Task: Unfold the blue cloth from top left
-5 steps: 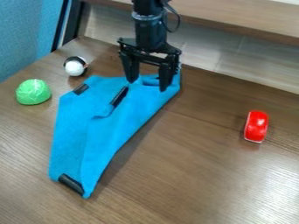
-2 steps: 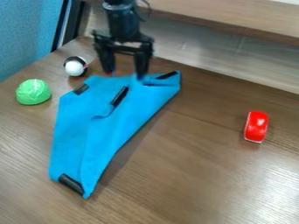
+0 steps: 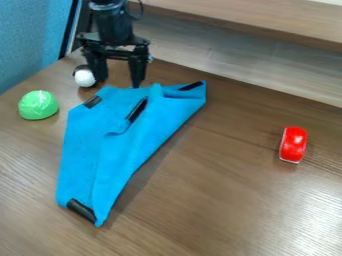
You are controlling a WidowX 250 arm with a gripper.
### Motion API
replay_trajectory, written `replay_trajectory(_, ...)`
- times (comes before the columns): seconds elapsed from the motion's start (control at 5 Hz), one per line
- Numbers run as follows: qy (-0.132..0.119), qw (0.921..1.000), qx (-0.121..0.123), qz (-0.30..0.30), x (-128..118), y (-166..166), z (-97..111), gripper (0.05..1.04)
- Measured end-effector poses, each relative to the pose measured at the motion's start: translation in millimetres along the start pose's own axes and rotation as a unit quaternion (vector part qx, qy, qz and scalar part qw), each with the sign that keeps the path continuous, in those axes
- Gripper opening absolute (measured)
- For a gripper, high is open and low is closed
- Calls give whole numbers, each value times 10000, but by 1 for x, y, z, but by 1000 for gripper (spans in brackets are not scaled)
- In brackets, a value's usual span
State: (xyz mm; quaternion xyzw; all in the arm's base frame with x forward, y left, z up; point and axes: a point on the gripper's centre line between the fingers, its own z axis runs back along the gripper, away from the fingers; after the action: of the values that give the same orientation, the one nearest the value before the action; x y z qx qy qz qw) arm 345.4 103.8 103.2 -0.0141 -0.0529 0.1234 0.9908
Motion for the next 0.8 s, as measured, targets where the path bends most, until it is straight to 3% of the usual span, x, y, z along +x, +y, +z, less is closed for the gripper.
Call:
replay_trajectory(0.4,-32,9999,82,101,1,17,-8,1001)
replay_trajectory(0.8,107,9997,209,47,2,12,-25,1001)
